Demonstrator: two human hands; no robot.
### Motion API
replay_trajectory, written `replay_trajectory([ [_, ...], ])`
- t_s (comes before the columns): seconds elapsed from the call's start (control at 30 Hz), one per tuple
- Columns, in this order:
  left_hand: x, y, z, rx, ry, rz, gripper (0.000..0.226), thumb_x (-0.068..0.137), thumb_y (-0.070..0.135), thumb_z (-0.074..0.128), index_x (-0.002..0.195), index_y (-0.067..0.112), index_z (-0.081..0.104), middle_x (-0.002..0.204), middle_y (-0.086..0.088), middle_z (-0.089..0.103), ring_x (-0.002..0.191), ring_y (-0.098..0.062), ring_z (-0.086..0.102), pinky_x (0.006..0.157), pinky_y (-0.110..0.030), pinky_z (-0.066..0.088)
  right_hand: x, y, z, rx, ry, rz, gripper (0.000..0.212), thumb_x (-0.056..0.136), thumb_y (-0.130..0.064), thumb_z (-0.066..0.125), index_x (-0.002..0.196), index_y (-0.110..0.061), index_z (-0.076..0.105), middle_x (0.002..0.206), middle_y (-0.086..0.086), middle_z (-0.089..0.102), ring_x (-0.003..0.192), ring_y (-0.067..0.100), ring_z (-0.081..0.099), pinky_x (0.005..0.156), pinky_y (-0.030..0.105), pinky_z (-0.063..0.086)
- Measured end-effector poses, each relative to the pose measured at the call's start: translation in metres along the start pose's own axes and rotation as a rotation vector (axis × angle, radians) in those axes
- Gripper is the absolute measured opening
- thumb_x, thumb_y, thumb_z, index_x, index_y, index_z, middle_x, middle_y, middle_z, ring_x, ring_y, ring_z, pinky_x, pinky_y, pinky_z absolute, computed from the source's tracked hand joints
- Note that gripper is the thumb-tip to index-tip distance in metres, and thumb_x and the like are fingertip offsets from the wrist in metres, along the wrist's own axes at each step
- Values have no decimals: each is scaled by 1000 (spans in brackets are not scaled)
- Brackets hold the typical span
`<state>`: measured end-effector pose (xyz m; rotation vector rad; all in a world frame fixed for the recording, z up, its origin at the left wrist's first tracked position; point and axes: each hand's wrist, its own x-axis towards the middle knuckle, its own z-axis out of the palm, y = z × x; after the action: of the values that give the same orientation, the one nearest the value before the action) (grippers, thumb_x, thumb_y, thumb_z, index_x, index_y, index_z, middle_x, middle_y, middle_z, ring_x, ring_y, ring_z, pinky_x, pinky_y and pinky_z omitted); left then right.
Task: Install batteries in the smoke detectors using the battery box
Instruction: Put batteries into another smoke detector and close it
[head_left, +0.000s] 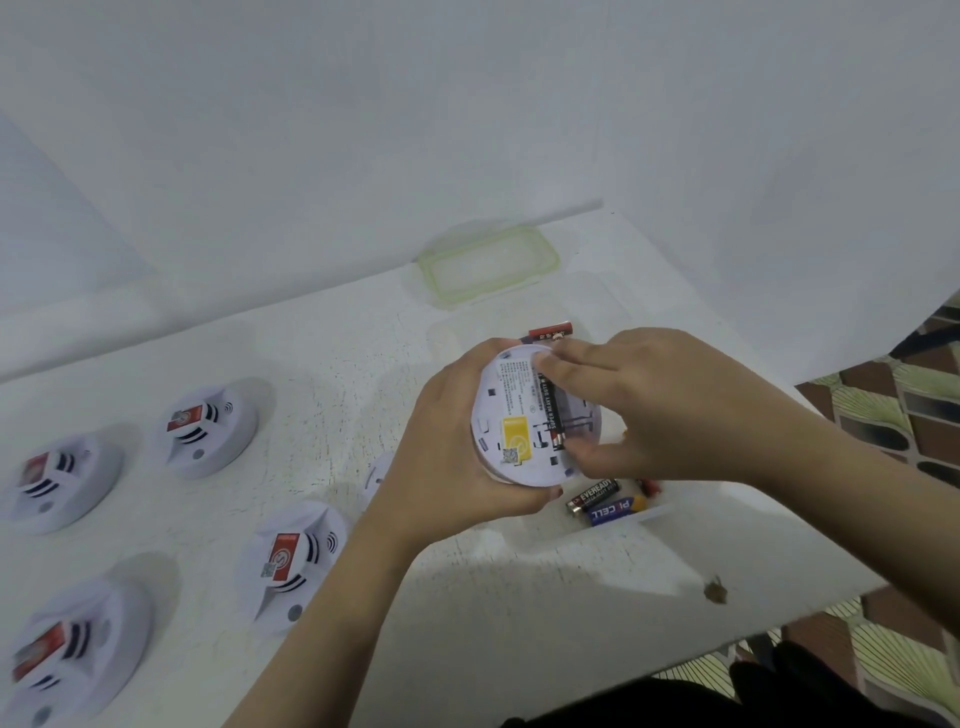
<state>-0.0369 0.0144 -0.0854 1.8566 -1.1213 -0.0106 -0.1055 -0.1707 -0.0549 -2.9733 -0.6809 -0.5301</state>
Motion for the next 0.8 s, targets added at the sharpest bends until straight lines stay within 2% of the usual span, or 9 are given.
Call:
replay_trajectory([
  [0.13,-1,1,0,-13,13,-19,82,57,38,78,127,56,39,122,25,54,113,-8,58,91,-26,49,2,-1,-1,-15,-32,-25,60,72,-40,42,108,1,68,89,11,71,47,20,48,49,21,33],
  [0.27,-1,0,0,-9,27,-31,84,56,42,78,124,64,34,121,27,53,114,-8,57,93,-29,49,2,-2,-4,-15,-48,-29,58,70,-37,41,104,0,70,90,13,71,47,19,49,49,20,35],
  [0.43,-3,-5,2,-33,71,-54,84,55,41,81,122,64,36,119,22,56,112,-12,59,93,-39,52,-2,-6,-1,11,-105,31,54,77,-35,43,114,-5,67,117,22,64,61,19,57,68,17,24],
  [0.5,-3,-6,2,-52,91,-58,83,55,40,82,121,63,37,118,24,57,112,-11,60,93,-36,52,-4,-3,3,82,-132,72,55,83,-42,43,123,-8,62,131,21,56,73,20,61,73,15,27],
  [0.57,-2,-6,1,-48,98,-50,83,55,39,82,120,63,37,117,27,57,111,-7,59,92,-26,51,-6,0,5,152,-142,108,58,87,-49,46,130,-13,57,143,17,45,88,24,66,77,24,43],
  [0.67,-1,-7,0,-52,102,-57,82,55,41,82,121,62,37,117,27,56,112,-7,59,91,-23,49,-7,1,10,275,-112,165,58,86,-50,50,134,-16,53,150,10,35,106,27,64,82,32,49],
  [0.77,-1,-7,0,-49,112,-64,80,55,43,81,119,64,38,116,29,55,111,-3,58,89,-17,47,-10,1,13,364,21,201,52,89,-47,46,126,-14,60,146,5,43,116,20,59,88,33,53],
  [0.8,-1,-8,-1,-46,120,-72,80,55,43,81,119,64,38,116,32,54,111,1,57,88,-12,45,-12,1,14,392,102,210,45,91,-41,46,120,-13,65,141,5,48,119,15,56,92,29,51],
])
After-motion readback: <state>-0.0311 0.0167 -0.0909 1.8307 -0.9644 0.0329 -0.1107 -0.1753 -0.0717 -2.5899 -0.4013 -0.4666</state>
